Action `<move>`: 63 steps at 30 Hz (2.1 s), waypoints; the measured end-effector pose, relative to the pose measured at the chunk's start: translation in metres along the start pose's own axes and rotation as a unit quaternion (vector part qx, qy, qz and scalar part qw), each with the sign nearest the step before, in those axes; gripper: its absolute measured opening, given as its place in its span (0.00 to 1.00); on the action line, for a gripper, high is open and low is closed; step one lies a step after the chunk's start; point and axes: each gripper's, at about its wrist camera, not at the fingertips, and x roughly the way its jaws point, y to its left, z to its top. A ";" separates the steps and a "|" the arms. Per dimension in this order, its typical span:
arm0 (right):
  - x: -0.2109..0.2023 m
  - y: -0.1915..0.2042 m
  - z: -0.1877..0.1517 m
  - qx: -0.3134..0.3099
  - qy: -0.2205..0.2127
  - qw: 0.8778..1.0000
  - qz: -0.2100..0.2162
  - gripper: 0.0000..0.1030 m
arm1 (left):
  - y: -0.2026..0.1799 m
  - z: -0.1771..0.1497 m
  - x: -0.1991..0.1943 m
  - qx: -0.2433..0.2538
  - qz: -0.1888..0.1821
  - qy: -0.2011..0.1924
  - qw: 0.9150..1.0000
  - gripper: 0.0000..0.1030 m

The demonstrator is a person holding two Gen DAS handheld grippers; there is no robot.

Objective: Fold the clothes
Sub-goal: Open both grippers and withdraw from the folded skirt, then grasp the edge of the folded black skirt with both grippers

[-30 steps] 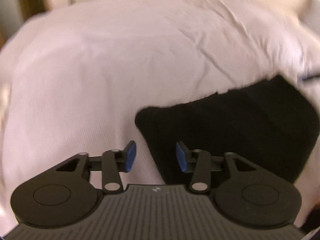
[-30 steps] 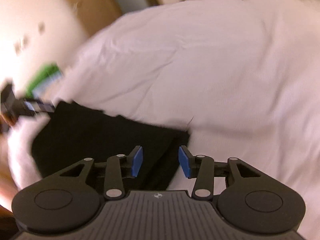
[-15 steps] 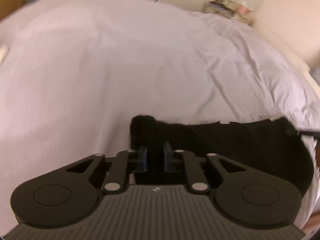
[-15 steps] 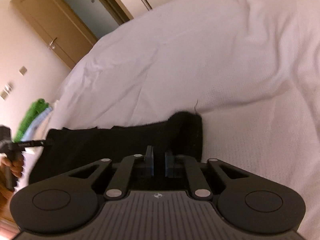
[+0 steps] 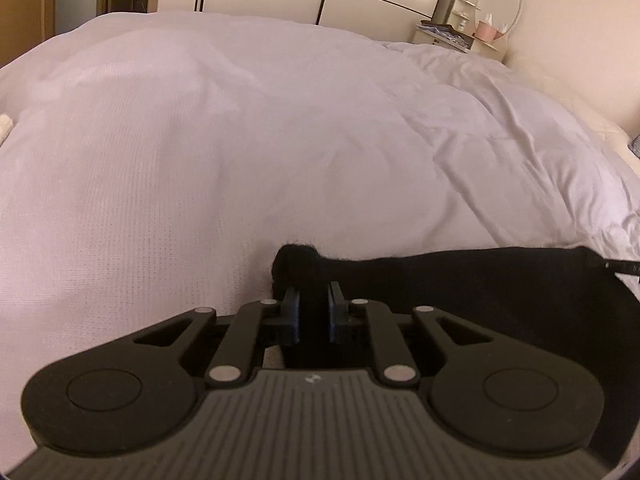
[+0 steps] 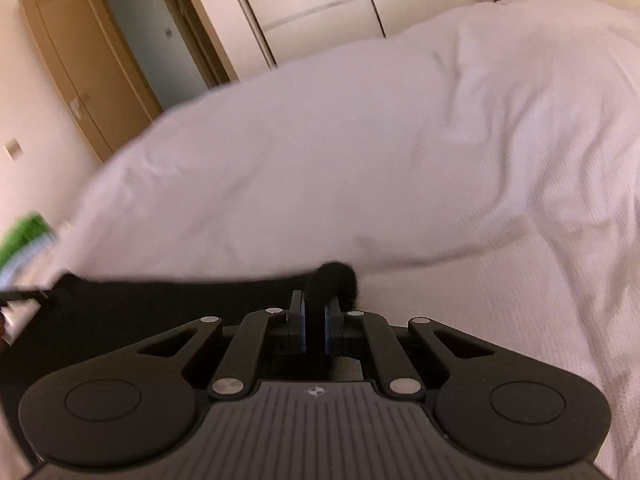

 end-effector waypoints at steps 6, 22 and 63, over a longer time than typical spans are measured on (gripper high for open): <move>0.008 0.013 -0.008 -0.017 0.033 0.998 -0.051 0.33 | -0.038 -0.012 0.003 0.113 0.099 0.006 0.989 0.21; -0.118 0.135 -0.093 -0.070 -0.116 0.985 -0.108 0.62 | -0.112 -0.087 -0.138 0.104 0.089 -0.086 0.987 0.26; -0.069 0.149 -0.165 -0.126 -0.090 0.977 -0.145 0.70 | -0.138 -0.138 -0.101 0.008 0.095 -0.012 0.995 0.03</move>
